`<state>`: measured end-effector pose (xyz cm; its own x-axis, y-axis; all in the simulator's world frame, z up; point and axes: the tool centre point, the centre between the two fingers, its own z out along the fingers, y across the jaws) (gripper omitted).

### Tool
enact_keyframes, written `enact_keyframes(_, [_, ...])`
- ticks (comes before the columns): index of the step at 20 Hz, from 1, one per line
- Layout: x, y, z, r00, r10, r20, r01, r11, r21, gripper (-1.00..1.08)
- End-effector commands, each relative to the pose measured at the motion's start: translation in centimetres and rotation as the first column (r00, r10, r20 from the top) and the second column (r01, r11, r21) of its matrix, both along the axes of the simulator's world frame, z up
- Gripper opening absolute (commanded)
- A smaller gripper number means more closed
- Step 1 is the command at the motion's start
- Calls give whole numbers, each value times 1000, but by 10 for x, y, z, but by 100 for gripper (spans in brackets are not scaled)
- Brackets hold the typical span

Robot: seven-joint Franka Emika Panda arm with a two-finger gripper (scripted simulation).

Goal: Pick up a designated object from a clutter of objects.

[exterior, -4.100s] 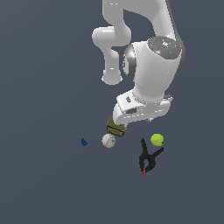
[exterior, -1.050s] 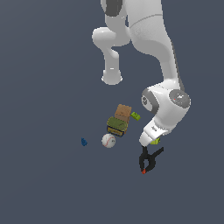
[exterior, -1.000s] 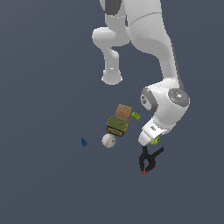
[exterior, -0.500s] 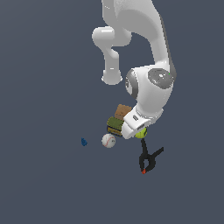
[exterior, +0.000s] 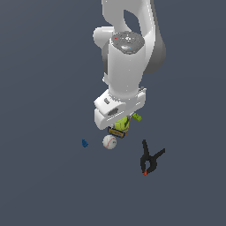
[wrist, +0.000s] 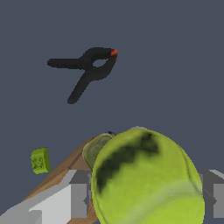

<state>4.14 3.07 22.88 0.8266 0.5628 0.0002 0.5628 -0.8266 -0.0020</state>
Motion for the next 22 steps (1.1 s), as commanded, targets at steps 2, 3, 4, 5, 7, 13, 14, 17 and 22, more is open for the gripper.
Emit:
enact_keyframes(2, [0,-34,32,1000,1,1,-1,1000,2,-100])
enact_keyframes(3, [1,-44,40,1000,1,1,-1,1000,2,-100])
enact_keyframes(4, [1,-54,49,1000,1,1,-1,1000,2,-100])
enact_keyframes(5, [1,-64,58,1000,1,1,-1,1000,2,-100])
enact_keyframes(7, [2,-83,75,1000,1,1,-1,1000,2,-100])
enact_keyframes(13, [5,-140,126,1000,1,1,-1,1000,1,-100])
enact_keyframes(14, [5,-150,134,1000,1,1,-1,1000,1,-100])
enact_keyframes(17, [7,-174,155,1000,1,1,-1,1000,-1,-100])
enact_keyframes(22, [10,-203,180,1000,1,1,-1,1000,-1,-100])
